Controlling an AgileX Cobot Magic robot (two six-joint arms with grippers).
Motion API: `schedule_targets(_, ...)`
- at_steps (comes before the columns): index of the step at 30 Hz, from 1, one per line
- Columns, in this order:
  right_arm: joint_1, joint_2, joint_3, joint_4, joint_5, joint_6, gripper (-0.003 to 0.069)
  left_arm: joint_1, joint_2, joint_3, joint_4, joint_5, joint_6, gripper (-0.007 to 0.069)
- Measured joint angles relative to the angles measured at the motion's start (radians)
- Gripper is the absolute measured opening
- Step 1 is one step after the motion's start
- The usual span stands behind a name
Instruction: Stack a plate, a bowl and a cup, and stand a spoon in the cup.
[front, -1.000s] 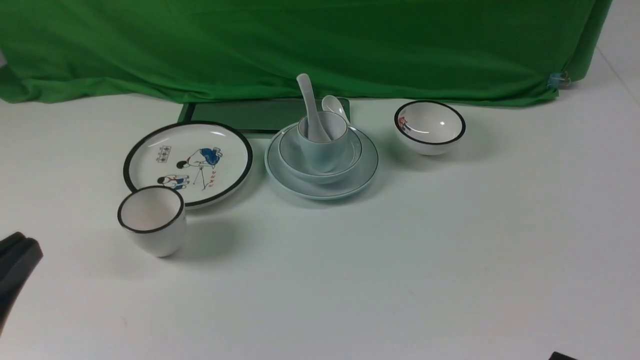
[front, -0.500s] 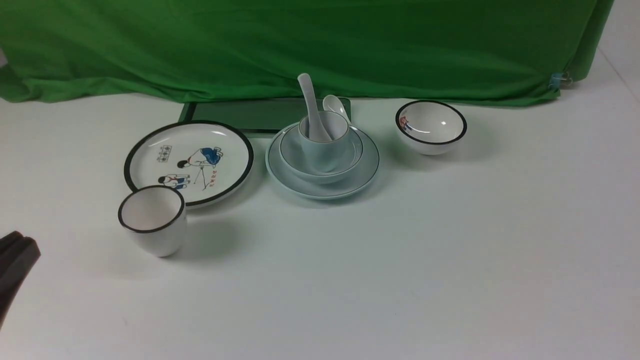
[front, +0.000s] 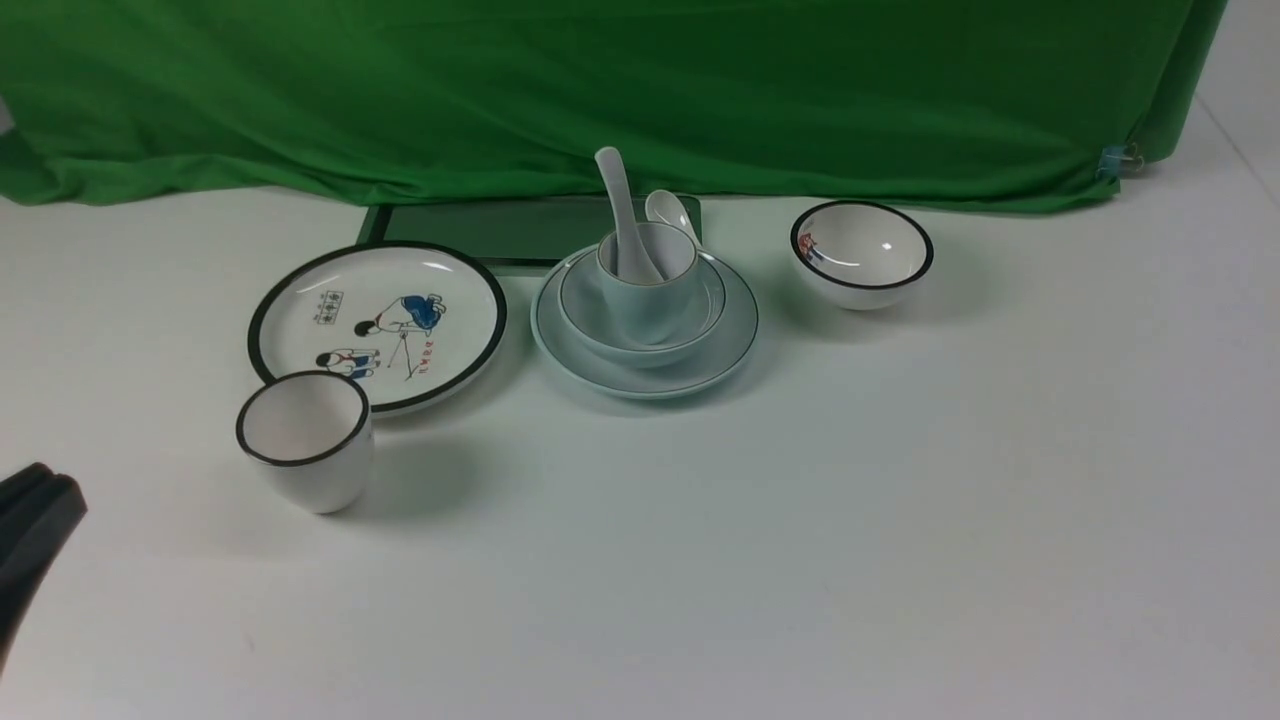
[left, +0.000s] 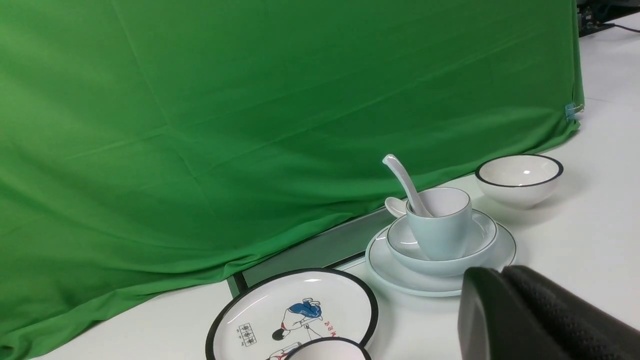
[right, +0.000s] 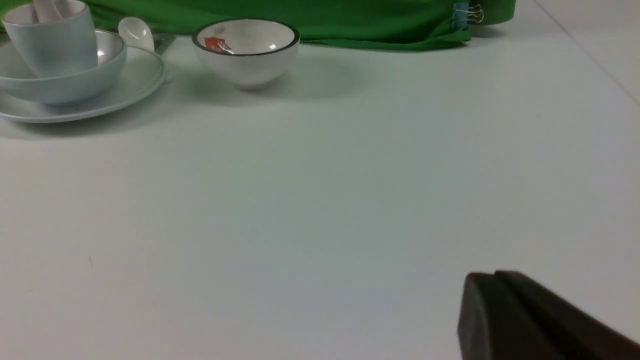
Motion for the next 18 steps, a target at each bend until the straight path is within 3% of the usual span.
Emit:
schedule_targets(14,0.000,0.000,0.000,0.001,0.001,0.000,0.0064,0.007,-0.044,0.044,0.012,-0.017,0.000,-0.0031)
schedule_targets(18,0.000,0.000,0.000,0.001,0.001,0.000,0.0080,0.085,-0.133,0.138,0.025,-0.019,-0.058,-0.0031)
